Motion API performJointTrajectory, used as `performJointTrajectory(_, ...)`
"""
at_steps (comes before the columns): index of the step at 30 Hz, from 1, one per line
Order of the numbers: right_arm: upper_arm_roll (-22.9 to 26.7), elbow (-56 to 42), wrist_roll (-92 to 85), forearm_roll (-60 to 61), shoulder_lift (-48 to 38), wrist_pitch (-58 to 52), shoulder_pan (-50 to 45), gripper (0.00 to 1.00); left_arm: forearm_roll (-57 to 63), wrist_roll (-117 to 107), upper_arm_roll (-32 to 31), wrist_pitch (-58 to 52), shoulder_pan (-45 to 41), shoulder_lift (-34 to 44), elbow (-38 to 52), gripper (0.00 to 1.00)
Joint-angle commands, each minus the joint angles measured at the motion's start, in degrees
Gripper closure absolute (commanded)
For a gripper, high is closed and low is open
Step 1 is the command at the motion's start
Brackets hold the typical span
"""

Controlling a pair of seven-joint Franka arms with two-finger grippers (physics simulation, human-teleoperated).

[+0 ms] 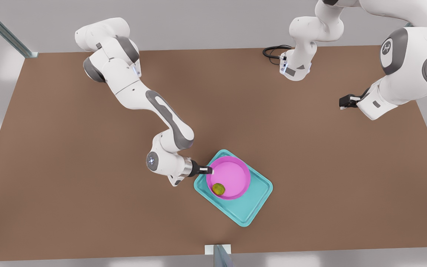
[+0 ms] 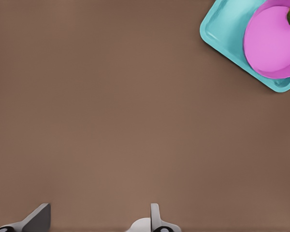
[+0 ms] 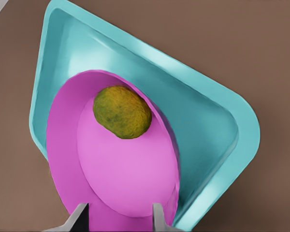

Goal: Place the orange on the plate with the left arm and the plate on the tray with the right arm

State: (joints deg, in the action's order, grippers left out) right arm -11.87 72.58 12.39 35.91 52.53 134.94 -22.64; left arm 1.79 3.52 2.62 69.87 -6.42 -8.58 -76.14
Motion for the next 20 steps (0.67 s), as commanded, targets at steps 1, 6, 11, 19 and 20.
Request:
performJointTrajectory(1, 0.0, -0.07, -8.79, -0.05, -0.15, -1.96, 0.05, 0.0, 0.06, 0.17, 0.01, -0.08, 0.01, 0.06, 0.02, 0.0)
performJointTrajectory(6, 2.02, -4.55, -8.43, -1.72, -1.64, -12.85, 1.46, 0.0, 0.06, 0.17, 0.01, -0.26, 0.01, 0.14, 0.11, 0.0)
performJointTrajectory(11, 7.56, -15.63, -8.52, -35.03, -12.89, -53.28, 3.21, 0.0, 0.06, 0.17, 0.01, -0.08, 0.01, 0.06, 0.02, 0.0)
performJointTrajectory(19, 10.2, 0.81, -9.75, -41.89, -42.42, -64.1, 10.51, 0.0, 0.41, 0.09, 0.01, 0.18, 0.01, -0.12, 0.11, 0.0)
performJointTrajectory(20, 10.2, 0.81, -9.84, -41.89, -42.42, -64.1, 10.6, 0.0, 0.41, 0.09, -0.08, 0.18, 0.01, -0.12, 0.11, 0.0)
